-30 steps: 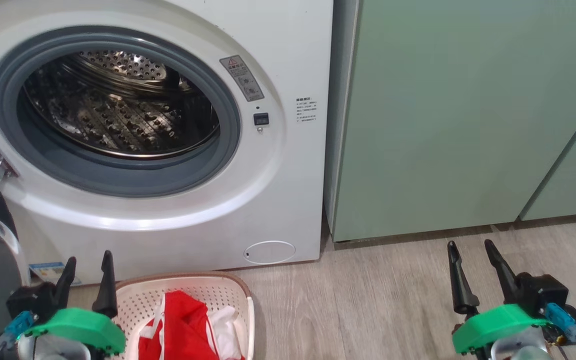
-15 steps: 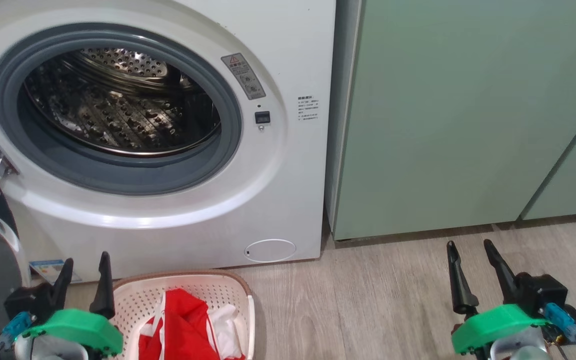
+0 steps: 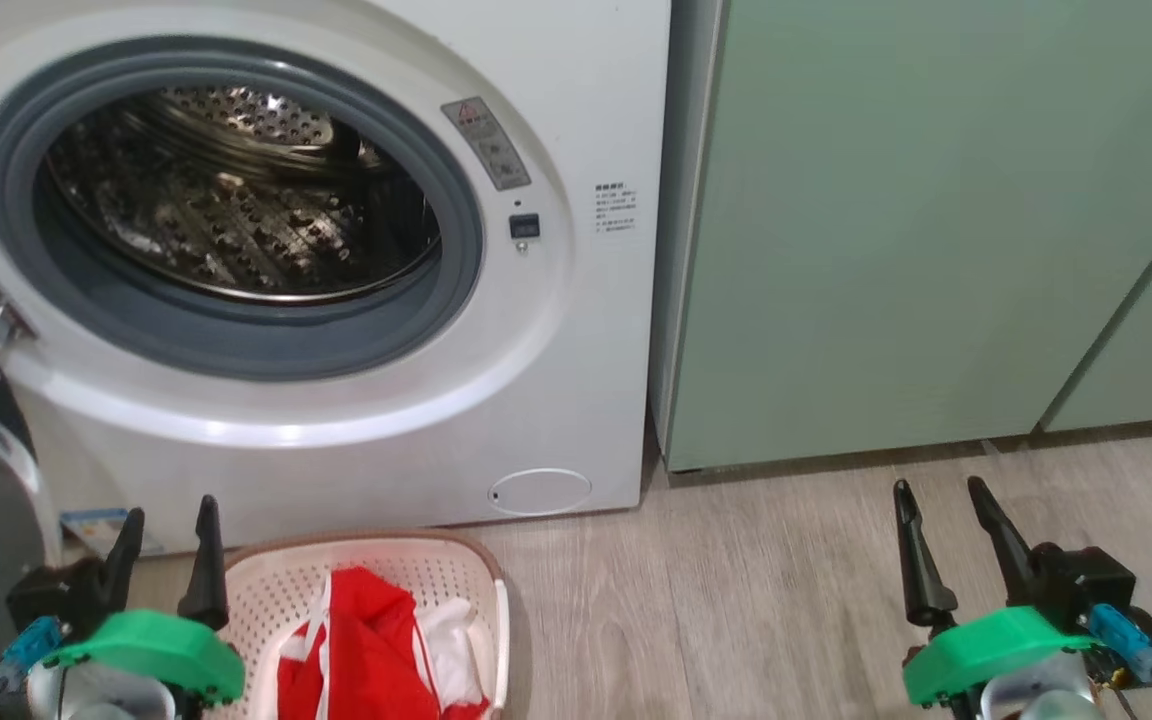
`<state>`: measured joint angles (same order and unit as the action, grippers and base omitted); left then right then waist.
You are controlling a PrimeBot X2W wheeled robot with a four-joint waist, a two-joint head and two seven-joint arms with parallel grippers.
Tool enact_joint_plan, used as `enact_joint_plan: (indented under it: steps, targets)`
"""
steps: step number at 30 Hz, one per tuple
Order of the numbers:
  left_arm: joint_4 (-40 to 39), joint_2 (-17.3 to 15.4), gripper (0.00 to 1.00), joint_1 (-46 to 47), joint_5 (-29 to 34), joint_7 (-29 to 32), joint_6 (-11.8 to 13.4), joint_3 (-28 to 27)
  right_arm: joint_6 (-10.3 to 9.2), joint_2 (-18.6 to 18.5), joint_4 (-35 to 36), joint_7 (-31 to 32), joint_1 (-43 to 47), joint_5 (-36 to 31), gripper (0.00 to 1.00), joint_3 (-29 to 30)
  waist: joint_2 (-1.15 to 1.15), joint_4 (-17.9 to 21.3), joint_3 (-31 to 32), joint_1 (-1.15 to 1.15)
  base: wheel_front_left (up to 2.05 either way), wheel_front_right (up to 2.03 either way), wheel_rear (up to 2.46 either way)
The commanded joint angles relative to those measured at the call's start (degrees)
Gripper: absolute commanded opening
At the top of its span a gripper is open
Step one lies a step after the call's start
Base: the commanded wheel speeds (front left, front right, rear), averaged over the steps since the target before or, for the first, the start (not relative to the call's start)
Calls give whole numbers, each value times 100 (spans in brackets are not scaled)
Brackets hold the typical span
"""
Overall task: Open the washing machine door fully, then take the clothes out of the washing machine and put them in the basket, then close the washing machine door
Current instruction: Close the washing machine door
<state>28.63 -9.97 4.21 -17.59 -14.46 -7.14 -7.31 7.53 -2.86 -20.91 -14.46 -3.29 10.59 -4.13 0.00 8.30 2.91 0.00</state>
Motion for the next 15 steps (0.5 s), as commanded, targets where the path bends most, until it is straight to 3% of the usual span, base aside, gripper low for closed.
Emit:
enact_joint_plan:
  steps: [1,15]
  targets:
    - [-193,-144,100,326,13,-53,-34,-212,-4,-2,188,-54,-140,28,100,-127,0,-3,0,0,-163,146,17]
    - [-279,-173,100,315,-13,-53,-35,-102,-4,-2,193,-54,-132,38,100,-127,0,-10,-36,0,-207,194,13]
